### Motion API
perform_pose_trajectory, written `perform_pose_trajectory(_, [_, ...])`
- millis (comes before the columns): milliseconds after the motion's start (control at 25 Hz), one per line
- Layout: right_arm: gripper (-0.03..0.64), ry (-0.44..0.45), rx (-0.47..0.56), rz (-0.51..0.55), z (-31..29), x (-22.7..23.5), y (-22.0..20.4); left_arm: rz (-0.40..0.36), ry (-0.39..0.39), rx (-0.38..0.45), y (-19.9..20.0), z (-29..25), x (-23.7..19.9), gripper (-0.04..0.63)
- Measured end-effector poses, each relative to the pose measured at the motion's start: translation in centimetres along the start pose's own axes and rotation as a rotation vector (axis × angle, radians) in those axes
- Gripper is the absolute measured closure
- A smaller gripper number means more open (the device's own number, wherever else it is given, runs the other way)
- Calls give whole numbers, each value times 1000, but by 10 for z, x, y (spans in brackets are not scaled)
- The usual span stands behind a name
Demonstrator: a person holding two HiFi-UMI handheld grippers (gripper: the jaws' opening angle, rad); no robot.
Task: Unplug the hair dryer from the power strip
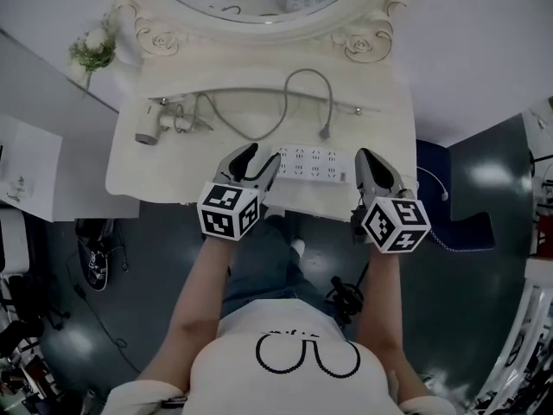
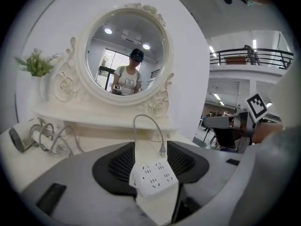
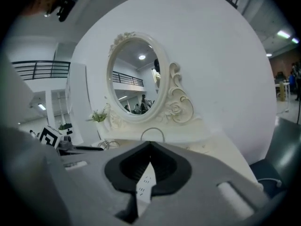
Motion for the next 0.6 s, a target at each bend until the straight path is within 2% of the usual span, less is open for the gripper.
perform_pose_trajectory(120, [615, 13, 38, 23, 14, -11, -2, 35, 4, 106, 8, 38, -1, 383])
perform_pose_trajectory(200, [615, 18, 57, 4, 23, -17, -5, 29, 33, 155, 14, 65, -4, 386])
perform_pose_trajectory(280, [615, 25, 66, -10, 31, -23, -7, -6, 90, 180, 20, 87, -7, 597])
perform_pose_trajectory(400, [615, 28, 77, -16, 45, -32, -7, -38, 120, 193, 26, 106, -7, 597])
perform_pose_trajectory(600, [615, -5, 87, 2, 63, -52, -5, -73, 79, 228, 33, 123, -3, 597])
Point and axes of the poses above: the fingertips, and each gripper's own axes: z backward along the fingers, x to its right, y out of its top, the point moved 7 cm from there along z, backward along the fingers, and after that the axes turned 13 degrees about z, right-handed, at the moved point
